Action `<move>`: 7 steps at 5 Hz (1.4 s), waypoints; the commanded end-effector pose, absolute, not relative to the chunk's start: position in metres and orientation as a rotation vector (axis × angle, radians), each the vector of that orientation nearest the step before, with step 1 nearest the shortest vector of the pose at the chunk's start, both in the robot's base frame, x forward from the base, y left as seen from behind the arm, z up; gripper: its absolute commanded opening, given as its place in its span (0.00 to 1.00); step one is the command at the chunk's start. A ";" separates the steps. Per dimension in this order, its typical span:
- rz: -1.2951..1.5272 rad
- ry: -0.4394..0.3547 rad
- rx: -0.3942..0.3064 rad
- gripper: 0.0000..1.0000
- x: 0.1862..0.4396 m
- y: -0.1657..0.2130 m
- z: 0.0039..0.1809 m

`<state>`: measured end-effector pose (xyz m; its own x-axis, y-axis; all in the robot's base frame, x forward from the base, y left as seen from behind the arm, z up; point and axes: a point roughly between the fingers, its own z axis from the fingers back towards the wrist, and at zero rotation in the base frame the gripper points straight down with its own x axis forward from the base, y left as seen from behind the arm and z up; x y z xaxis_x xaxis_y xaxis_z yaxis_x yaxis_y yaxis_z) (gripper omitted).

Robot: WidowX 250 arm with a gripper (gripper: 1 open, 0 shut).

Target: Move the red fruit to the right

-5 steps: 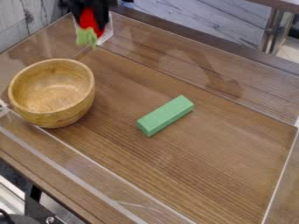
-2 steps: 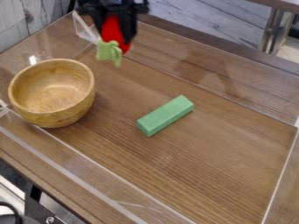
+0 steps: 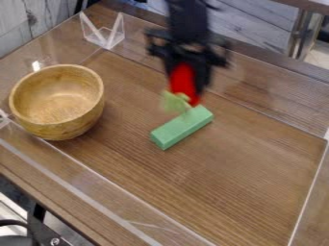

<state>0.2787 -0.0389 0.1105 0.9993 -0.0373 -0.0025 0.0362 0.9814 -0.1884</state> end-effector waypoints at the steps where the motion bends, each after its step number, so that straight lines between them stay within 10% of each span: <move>1: -0.087 -0.023 -0.176 0.00 0.276 -0.066 0.107; 5: -0.209 0.021 -0.085 0.00 0.261 -0.126 0.043; 6: -0.198 0.020 -0.071 1.00 0.266 -0.132 0.041; 7: -0.174 0.011 -0.056 1.00 0.274 -0.124 0.033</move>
<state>0.2636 -0.1218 0.0207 0.9822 -0.1781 -0.0595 0.1754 0.9834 -0.0474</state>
